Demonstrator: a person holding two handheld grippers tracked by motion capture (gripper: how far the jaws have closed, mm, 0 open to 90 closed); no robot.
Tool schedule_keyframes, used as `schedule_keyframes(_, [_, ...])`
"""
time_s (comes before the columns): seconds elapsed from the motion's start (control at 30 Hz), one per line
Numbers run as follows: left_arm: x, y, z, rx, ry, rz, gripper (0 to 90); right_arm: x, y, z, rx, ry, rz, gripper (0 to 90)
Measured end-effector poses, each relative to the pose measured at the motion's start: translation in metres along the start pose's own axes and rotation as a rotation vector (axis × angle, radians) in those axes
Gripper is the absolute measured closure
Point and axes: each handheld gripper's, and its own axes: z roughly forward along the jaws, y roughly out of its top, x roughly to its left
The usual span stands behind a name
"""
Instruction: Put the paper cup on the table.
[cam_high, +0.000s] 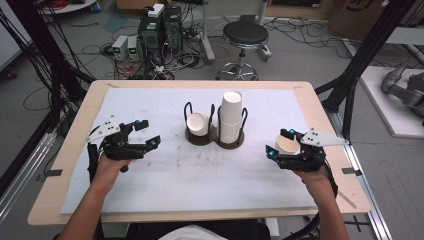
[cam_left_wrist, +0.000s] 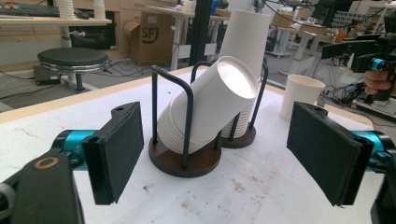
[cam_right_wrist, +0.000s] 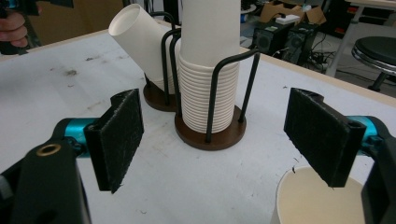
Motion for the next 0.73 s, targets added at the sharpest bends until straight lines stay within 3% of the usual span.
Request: schedule_keyframes(0.73, [-0.0007,0.0006,-0.0014,-0.005,0.003,-0.001,18.6,-0.0013,0.0011,0.0012,-0.004,0.000,-0.007,20.2])
